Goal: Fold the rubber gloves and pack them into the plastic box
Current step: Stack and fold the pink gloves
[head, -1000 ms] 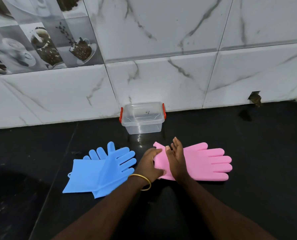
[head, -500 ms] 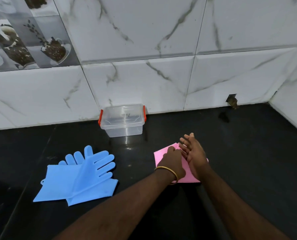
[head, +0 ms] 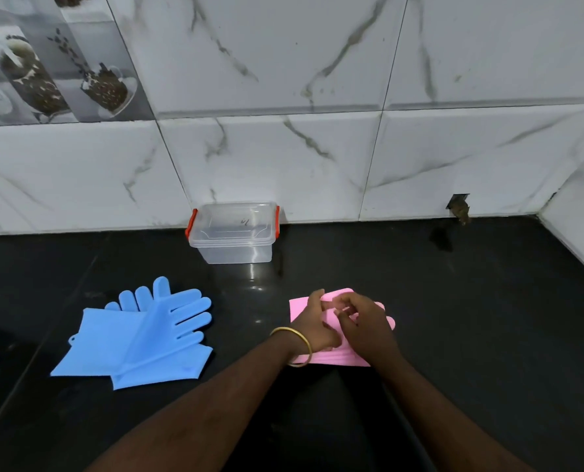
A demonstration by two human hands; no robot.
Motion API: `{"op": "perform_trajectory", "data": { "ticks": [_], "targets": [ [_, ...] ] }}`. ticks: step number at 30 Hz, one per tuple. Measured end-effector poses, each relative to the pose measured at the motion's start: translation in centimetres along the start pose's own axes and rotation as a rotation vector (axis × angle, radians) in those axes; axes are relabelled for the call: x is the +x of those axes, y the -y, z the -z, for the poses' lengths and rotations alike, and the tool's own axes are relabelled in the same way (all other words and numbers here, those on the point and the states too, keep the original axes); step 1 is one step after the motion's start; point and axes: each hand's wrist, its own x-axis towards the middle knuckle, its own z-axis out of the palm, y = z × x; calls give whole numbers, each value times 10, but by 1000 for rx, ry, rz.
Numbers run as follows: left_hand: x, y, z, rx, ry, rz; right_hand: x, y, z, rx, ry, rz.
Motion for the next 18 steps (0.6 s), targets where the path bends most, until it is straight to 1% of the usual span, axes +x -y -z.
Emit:
{"op": "perform_trajectory", "data": {
  "ticks": [2, 3, 5, 6, 7, 8, 9, 11, 14, 16, 18],
  "targets": [
    [1, 5, 4, -93, -69, 29, 0, -6, -1, -85, 72, -14],
    [2, 7, 6, -69, -167, 19, 0, -9, -1, -107, 105, -25],
    [4, 15, 11, 68, -444, 1, -2, -14, -1, -116, 127, -34],
    [4, 19, 14, 137, -560, 19, -2, -16, -1, -109, 129, -39],
    [3, 24, 16, 189, -632, 63, -2, -18, -1, -95, 128, -44],
    [3, 28, 16, 207, -666, 121, -3, -18, -1, -88, 131, -49],
    [3, 30, 15, 183, -673, 177, -3, -18, -1, -75, 130, -55],
    [7, 30, 12, 61, -650, 261, -4, -17, 1, -55, 136, -77],
    [13, 19, 14, -38, -549, 380, -4, -15, 4, -47, 156, -95],
    [16, 11, 17, -96, -469, 402, -2, -14, 6, -50, 182, -105],
    [16, 4, 18, -103, -414, 347, 0, -12, 10, -39, 213, -152]
  ]
}}
